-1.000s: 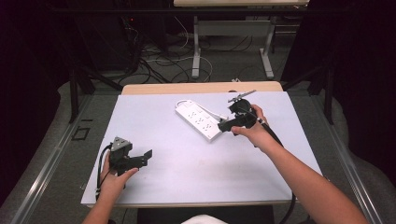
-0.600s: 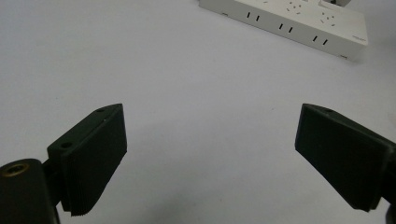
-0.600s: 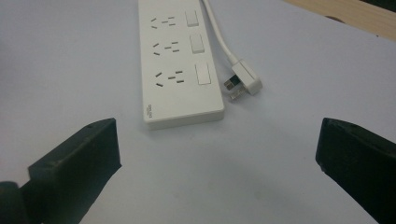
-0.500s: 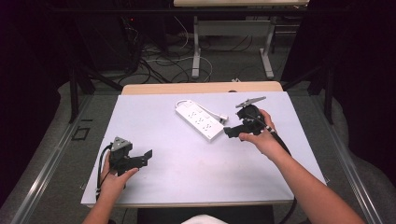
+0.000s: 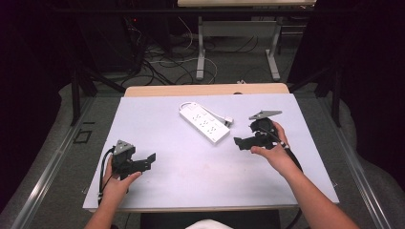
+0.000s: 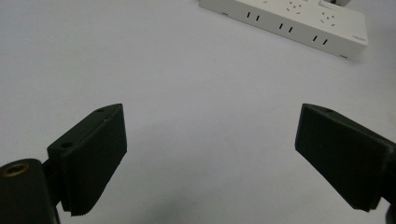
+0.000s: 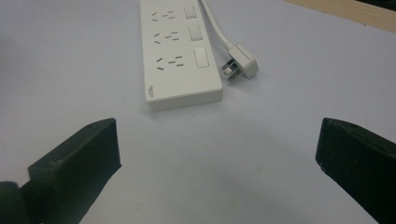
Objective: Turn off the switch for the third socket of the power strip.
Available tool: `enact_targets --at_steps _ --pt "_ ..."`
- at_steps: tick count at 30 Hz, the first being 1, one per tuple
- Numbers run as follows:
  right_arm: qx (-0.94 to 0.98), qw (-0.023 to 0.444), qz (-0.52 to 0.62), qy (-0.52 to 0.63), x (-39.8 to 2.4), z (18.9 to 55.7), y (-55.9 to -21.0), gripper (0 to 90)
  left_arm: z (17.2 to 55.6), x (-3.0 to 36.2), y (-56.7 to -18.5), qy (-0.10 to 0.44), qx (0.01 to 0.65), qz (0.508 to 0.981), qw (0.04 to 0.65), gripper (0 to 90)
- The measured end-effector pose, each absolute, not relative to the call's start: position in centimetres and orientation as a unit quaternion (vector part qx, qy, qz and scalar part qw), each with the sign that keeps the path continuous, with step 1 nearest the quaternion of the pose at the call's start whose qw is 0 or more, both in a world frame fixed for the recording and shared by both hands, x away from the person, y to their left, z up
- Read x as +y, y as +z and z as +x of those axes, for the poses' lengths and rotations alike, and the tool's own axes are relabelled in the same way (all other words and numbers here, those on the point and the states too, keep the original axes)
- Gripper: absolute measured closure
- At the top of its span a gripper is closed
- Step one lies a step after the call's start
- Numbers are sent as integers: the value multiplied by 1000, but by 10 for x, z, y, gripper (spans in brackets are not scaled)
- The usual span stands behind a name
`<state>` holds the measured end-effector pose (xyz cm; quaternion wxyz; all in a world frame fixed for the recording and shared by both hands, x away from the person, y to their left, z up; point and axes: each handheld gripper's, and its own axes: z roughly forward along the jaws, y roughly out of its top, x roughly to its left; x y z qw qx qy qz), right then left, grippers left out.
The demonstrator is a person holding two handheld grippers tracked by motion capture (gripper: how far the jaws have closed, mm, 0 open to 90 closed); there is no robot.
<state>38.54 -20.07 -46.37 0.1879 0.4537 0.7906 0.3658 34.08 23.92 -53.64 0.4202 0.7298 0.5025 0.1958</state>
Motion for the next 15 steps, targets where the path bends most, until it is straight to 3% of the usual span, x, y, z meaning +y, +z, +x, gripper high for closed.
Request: enact_targets --at_steps 15 --pt "783 192 465 366 -227 366 -491 0 341 239 -536 194 503 731 418 90"
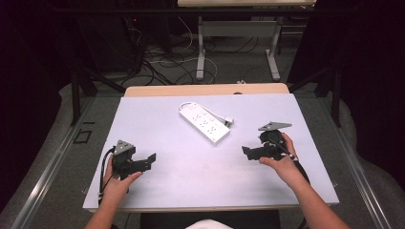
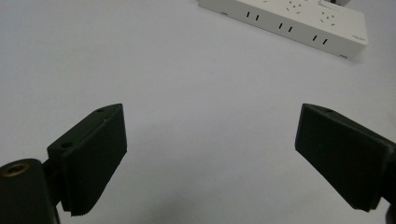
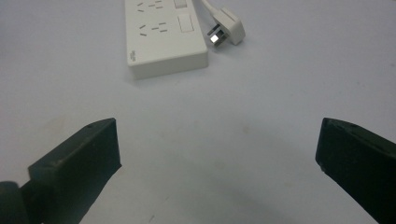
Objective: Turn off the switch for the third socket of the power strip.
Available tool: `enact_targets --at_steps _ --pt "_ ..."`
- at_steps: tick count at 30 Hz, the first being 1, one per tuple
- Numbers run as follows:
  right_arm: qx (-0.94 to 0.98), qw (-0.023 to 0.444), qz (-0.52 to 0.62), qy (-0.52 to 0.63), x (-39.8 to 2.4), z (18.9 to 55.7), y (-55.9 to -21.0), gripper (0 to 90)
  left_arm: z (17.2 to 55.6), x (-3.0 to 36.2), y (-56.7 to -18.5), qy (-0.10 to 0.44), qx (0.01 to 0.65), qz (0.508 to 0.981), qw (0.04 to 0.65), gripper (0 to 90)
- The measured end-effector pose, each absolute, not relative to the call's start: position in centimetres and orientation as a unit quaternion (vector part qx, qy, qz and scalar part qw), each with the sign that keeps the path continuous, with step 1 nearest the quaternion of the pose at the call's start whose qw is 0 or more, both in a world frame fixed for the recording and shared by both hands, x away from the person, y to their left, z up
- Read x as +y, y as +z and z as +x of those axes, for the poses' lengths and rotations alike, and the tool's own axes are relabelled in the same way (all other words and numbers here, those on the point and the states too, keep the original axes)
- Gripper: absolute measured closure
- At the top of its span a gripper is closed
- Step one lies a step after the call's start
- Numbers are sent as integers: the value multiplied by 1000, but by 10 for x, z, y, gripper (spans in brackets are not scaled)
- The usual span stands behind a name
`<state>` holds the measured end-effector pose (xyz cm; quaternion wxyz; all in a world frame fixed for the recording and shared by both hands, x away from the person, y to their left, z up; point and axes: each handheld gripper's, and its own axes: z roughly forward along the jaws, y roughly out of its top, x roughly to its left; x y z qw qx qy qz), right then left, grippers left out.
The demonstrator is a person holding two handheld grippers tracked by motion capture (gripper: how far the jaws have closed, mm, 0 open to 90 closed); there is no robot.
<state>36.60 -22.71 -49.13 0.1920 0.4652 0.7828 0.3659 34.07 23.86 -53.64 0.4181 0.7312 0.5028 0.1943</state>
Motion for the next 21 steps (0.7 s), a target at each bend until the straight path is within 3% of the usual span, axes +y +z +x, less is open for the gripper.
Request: enact_targets --at_steps 21 --pt "758 204 489 380 -254 355 -515 0 341 238 -537 198 504 729 420 90"
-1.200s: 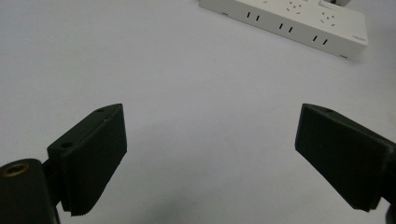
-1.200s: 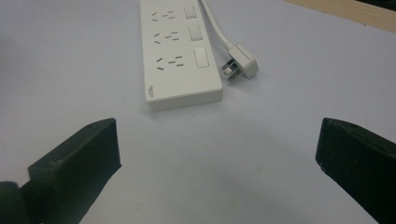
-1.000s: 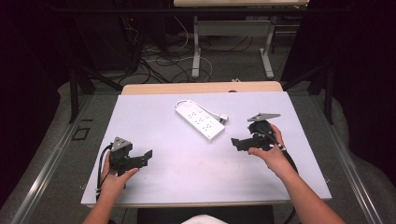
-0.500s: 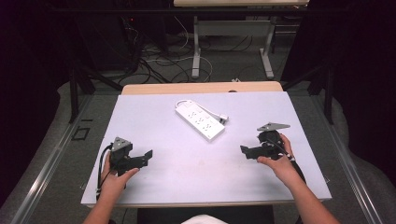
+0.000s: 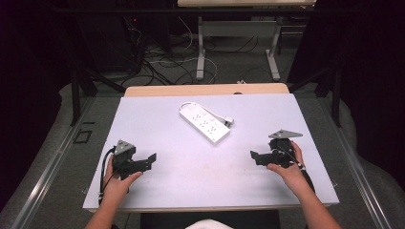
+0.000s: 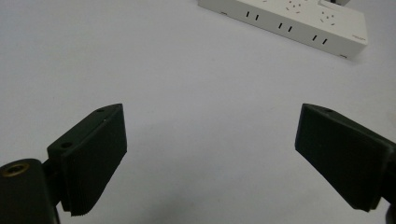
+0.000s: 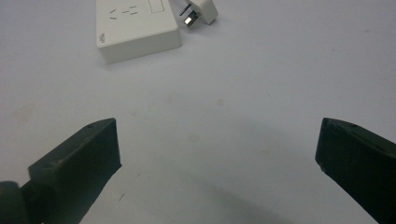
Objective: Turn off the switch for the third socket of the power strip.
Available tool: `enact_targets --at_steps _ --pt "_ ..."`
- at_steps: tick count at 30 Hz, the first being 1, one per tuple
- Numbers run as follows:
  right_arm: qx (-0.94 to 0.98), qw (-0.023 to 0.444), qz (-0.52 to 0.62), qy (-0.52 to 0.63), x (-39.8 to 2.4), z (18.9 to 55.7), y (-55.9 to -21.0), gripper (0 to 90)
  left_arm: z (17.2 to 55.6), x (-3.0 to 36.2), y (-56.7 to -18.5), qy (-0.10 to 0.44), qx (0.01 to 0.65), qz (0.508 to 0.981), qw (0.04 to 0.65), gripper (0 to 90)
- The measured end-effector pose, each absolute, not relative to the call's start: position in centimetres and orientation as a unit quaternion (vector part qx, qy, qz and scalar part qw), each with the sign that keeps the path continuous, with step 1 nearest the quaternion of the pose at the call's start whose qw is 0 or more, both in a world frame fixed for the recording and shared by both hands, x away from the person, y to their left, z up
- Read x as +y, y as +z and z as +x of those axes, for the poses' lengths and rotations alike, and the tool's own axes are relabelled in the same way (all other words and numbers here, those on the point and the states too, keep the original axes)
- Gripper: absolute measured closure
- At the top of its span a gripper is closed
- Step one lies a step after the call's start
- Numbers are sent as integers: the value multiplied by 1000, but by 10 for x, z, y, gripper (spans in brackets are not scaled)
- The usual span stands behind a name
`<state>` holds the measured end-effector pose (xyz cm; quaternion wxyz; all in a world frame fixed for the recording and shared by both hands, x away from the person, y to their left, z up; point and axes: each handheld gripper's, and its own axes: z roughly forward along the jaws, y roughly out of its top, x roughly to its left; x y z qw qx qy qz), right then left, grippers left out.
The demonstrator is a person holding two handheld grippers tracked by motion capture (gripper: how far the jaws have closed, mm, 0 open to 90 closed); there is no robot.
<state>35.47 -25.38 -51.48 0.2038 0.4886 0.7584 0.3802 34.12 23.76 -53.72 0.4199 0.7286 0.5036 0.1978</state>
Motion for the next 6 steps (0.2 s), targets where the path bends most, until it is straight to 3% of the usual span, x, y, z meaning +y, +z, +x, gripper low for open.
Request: enact_targets --at_steps 6 --pt "756 203 491 381 -254 354 -515 0 342 237 -537 198 504 728 422 90"
